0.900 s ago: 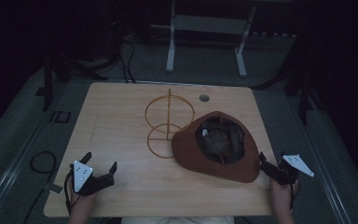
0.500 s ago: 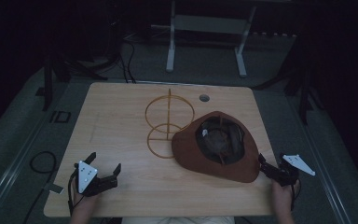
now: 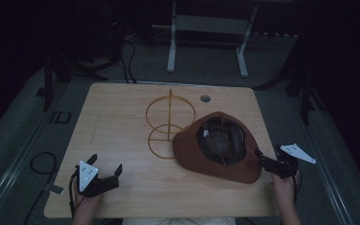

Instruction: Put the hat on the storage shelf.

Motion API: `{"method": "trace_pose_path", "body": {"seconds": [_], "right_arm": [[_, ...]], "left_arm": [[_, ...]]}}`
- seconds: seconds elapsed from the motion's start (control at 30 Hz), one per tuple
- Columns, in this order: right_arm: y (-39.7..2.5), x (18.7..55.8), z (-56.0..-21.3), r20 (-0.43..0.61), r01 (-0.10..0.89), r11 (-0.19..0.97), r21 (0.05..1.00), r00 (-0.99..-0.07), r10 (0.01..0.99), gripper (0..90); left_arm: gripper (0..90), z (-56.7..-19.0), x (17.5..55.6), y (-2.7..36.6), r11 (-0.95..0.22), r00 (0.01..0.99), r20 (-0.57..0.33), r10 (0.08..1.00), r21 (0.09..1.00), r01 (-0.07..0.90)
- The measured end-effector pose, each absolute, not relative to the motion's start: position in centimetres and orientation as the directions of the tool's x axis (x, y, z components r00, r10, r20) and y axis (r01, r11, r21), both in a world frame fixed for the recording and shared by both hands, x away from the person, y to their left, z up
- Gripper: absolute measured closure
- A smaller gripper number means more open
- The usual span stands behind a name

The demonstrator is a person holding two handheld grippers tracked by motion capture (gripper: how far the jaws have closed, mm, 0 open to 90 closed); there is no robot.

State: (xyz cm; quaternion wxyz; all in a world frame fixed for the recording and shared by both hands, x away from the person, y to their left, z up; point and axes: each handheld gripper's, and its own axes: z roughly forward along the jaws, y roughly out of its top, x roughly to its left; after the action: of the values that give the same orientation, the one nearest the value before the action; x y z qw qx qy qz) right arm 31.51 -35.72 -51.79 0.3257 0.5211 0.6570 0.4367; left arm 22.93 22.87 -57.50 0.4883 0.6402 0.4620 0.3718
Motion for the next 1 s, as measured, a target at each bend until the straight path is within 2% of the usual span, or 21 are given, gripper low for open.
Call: {"method": "trace_pose_path", "body": {"seconds": [0.17,0.3,0.77,0.8,0.83,0.87,1.0], "right_arm": [[-35.6,32.9,-49.9,0.049,0.434,0.089,0.897,-0.296,0.954,11.3],[-35.2,34.1,-49.1,0.025,0.454,0.128,0.882,-0.316,0.948,11.3],[-32.1,39.1,-49.1,-0.021,0.522,0.225,0.822,-0.369,0.929,11.3],[-31.7,39.5,-49.1,-0.027,0.519,0.227,0.824,-0.364,0.931,12.6],[-31.4,39.7,-49.2,-0.03,0.518,0.232,0.824,-0.368,0.93,19.7],[-31.1,40.1,-49.2,-0.034,0.525,0.241,0.816,-0.373,0.927,22.0],[-29.9,41.7,-49.4,-0.052,0.529,0.248,0.812,-0.357,0.933,20.6]], "left_arm": [[3.0,-57.2,22.7,22.3,-0.129,0.32,0.041,0.946,0.957,0.26],[3.0,-57.0,22.6,21.9,-0.154,0.349,0.049,0.936,0.947,0.281],[3.0,-57.1,22.8,21.6,-0.157,0.399,0.015,0.917,0.932,0.326],[2.9,-57.1,22.8,21.6,-0.157,0.4,0.015,0.917,0.932,0.326],[3.0,-57.1,22.8,21.6,-0.156,0.399,0.015,0.917,0.933,0.324],[3.0,-57.1,22.8,21.6,-0.154,0.403,0.012,0.915,0.934,0.322],[3.0,-57.0,22.7,21.5,-0.154,0.401,0.015,0.916,0.937,0.315]]}}
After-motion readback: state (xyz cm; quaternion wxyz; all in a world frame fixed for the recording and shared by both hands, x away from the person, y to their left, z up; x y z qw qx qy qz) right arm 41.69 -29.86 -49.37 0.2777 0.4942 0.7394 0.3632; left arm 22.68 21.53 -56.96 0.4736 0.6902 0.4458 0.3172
